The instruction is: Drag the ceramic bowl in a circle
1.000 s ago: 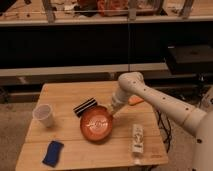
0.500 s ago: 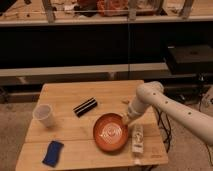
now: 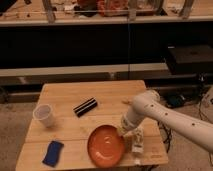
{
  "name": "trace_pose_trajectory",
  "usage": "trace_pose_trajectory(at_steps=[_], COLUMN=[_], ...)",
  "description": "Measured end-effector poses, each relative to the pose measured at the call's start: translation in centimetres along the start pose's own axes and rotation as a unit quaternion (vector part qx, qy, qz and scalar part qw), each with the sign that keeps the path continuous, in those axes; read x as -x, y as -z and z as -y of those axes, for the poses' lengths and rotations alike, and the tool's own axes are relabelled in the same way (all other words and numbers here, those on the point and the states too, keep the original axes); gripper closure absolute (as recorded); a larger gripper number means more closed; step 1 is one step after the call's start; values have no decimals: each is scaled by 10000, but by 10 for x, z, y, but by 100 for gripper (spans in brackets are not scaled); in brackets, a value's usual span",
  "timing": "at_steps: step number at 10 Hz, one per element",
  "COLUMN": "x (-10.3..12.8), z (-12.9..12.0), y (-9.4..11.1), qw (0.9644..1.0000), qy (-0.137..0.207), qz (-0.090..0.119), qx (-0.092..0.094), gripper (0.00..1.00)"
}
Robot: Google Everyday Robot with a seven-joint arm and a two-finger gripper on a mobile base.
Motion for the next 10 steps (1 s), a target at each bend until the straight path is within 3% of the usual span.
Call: trace_pose_trajectory(at_steps=[5, 7, 10], x=[-57, -84, -125], z=[76, 77, 42], y=[-23, -26, -23], qw=[9960, 9952, 9972], qy=[850, 894, 546], qz=[-13, 18, 42], qx=[-291, -399, -502], gripper=[100, 100, 100])
